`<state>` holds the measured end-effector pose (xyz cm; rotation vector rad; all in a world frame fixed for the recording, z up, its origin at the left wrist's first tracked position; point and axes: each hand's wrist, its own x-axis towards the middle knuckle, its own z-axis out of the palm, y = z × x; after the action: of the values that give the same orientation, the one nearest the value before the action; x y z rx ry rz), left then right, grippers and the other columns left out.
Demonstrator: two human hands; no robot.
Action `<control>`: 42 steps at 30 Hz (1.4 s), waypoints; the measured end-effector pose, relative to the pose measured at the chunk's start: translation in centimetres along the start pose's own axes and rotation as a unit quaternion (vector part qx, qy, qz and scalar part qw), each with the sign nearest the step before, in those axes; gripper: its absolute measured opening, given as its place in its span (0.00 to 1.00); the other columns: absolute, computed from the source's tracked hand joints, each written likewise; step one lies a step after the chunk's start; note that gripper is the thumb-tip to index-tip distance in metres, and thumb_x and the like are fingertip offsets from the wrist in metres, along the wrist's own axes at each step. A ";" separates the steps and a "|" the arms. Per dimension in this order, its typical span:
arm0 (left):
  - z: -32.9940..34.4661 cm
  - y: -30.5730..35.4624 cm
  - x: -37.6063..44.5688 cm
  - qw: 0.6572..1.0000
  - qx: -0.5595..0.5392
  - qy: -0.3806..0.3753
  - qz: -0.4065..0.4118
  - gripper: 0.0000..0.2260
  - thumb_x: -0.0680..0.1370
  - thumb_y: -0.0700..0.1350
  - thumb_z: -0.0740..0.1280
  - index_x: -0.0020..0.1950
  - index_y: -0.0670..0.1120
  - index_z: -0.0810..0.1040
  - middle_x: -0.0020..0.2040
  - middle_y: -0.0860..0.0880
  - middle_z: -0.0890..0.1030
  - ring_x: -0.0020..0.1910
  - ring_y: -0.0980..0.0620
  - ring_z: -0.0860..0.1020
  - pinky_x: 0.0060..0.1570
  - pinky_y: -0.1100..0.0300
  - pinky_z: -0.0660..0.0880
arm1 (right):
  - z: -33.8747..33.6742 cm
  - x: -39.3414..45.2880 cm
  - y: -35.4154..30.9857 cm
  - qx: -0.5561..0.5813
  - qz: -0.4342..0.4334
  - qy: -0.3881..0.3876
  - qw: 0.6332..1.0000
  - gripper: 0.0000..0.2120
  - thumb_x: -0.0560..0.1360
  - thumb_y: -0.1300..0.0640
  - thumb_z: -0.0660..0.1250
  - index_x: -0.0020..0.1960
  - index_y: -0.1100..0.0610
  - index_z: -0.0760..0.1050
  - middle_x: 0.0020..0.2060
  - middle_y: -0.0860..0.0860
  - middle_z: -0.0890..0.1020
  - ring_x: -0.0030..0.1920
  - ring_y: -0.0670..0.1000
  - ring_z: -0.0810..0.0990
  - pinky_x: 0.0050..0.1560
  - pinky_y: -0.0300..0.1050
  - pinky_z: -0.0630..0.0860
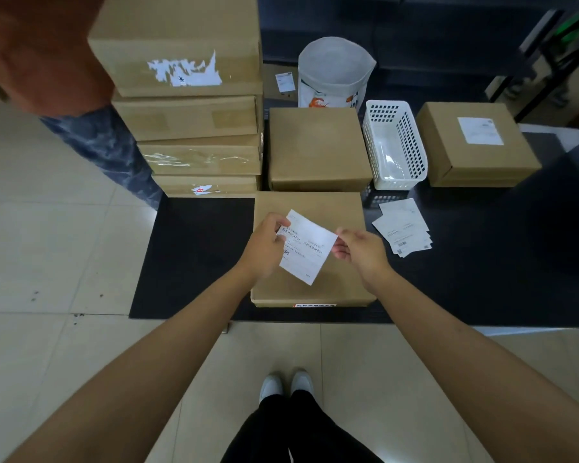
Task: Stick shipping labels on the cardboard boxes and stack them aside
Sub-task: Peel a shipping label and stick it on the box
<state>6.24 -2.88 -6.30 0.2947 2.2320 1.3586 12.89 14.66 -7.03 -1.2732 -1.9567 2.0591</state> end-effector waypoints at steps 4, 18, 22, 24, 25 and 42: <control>-0.5 -0.2 0.3 1.000 -0.004 -0.002 -0.002 0.10 0.81 0.35 0.56 0.59 0.48 0.69 0.59 0.49 0.72 0.56 0.48 0.75 0.51 0.49 0.78 | -0.1 -0.3 -0.1 0.012 0.019 -0.044 0.999 0.09 0.78 0.58 0.65 0.49 0.64 0.80 0.40 0.56 0.83 0.38 0.49 0.81 0.41 0.38 0.80; -1.0 -0.9 0.2 0.999 -0.035 -0.022 -0.024 0.10 0.81 0.36 0.58 0.58 0.48 0.71 0.53 0.51 0.73 0.54 0.49 0.77 0.47 0.57 0.80 | -0.7 -1.6 0.0 -0.023 0.075 -0.111 0.991 0.09 0.80 0.61 0.62 0.44 0.63 0.78 0.35 0.54 0.79 0.34 0.46 0.76 0.33 0.32 0.74; -0.9 -0.8 -0.2 0.999 -0.031 -0.035 -0.027 0.10 0.81 0.36 0.58 0.59 0.47 0.71 0.53 0.51 0.73 0.53 0.50 0.76 0.45 0.60 0.79 | -0.7 -1.8 0.0 -0.022 0.072 -0.112 0.991 0.09 0.80 0.61 0.61 0.45 0.64 0.77 0.35 0.54 0.78 0.33 0.46 0.75 0.32 0.31 0.73; -0.9 -0.9 -0.4 0.999 -0.029 -0.036 -0.028 0.10 0.81 0.36 0.58 0.59 0.46 0.71 0.51 0.53 0.73 0.53 0.50 0.76 0.45 0.60 0.77 | -0.7 -1.8 0.1 -0.017 0.073 -0.106 0.992 0.09 0.80 0.61 0.61 0.44 0.64 0.76 0.35 0.55 0.78 0.32 0.46 0.75 0.31 0.31 0.74; -0.8 -1.0 -0.5 0.998 -0.029 -0.038 -0.030 0.10 0.81 0.36 0.58 0.59 0.46 0.71 0.50 0.54 0.73 0.53 0.49 0.76 0.47 0.58 0.78 | -0.8 -1.8 0.1 -0.020 0.073 -0.104 0.992 0.09 0.80 0.61 0.62 0.44 0.64 0.76 0.35 0.55 0.78 0.32 0.47 0.76 0.31 0.31 0.74; -0.1 -2.4 -0.7 0.998 0.059 -0.028 0.003 0.13 0.81 0.39 0.60 0.63 0.50 0.73 0.65 0.47 0.72 0.62 0.47 0.72 0.60 0.51 0.74 | -0.8 -2.9 0.7 -0.033 0.077 -0.130 0.988 0.12 0.82 0.59 0.57 0.41 0.58 0.73 0.35 0.51 0.76 0.33 0.46 0.73 0.40 0.36 0.72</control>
<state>6.98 -4.36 -8.12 0.3776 2.2697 1.2085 15.63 13.58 -6.01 -1.2596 -2.1075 2.3601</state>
